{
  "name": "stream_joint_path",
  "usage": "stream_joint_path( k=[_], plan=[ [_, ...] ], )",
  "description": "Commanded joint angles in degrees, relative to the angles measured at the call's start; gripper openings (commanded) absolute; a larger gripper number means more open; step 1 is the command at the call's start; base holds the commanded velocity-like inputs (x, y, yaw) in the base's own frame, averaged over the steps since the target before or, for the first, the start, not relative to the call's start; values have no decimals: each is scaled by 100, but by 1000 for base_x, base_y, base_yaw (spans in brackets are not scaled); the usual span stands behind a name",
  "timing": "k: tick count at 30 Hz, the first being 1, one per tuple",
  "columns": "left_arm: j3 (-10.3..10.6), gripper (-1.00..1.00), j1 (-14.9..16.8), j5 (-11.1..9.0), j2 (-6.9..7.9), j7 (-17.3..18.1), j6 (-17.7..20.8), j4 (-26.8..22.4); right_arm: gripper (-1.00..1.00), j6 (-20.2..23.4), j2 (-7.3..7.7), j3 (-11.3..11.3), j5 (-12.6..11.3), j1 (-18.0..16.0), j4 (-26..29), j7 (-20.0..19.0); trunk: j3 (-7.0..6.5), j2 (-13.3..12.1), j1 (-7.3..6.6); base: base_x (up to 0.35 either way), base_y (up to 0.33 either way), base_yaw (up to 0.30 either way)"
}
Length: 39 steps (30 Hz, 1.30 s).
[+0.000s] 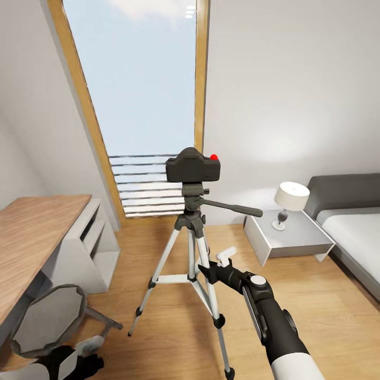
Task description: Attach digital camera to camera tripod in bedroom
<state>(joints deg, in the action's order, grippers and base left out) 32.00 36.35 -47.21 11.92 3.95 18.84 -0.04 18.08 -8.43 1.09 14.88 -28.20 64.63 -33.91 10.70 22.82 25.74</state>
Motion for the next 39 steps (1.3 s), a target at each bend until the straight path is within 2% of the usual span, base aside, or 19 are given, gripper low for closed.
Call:
stream_joint_path(
  k=[1, 6, 7, 10, 13, 15, 16, 19, 27, 33, 39],
  plan=[
    [43, 100, -195, -156, -51, -339, -236, -2, -100, 29, -5, 6, 106, -1, -3, -37, 12, 9, 4, 0, 0, 0],
    [43, 100, -665, -300, -189, -864, -584, -4, -100, 30, -4, 6, 104, -1, -5, -37, 12, 9, 4, 0, 0, 0],
    [43, 100, -851, -331, -234, -958, -652, -4, -100, 30, -6, 6, 104, -1, -8, -37, 12, 9, 4, 0, 0, 0],
    [43, 100, -1134, -380, -325, -1039, -732, -4, -100, 29, -7, 6, 103, -1, -7, -37, 12, 9, 4, 0, 0, 0],
    [43, 100, -1549, -587, -514, -1097, -986, -4, -100, 35, -5, 6, 103, -1, -7, -34, 12, 9, 4, 0, 0, 0],
    [43, 100, -1653, -691, -561, -1107, -1129, -3, -100, 36, -7, 6, 103, -1, -9, -32, 12, 9, 4, 0, 0, 0],
    [43, 100, -1721, -790, -592, -1113, -1267, 0, 100, 36, -8, 6, 103, -1, -10, -31, 12, 9, 4, 0, 0, 0],
    [43, 100, -1802, -937, -632, -1127, -1464, -3, 100, 37, -6, 4, 103, -1, -20, -30, 12, 9, 4, 0, 0, 0],
    [43, 100, -1837, -1013, -627, -1126, -1668, -4, 100, 37, 6, 5, 107, -1, -85, -29, 12, 9, 4, 0, 0, 0],
    [43, 100, -1841, -1123, -634, -1129, -2093, 0, 100, 37, 7, 6, 111, -1, -97, -28, 12, 9, 4, 0, 0, 0],
    [43, 100, -1842, -1159, -651, -1133, -2295, 3, 100, 32, 6, 6, 117, -1, -99, -28, 12, 9, 4, 0, 0, 0]
  ],
)
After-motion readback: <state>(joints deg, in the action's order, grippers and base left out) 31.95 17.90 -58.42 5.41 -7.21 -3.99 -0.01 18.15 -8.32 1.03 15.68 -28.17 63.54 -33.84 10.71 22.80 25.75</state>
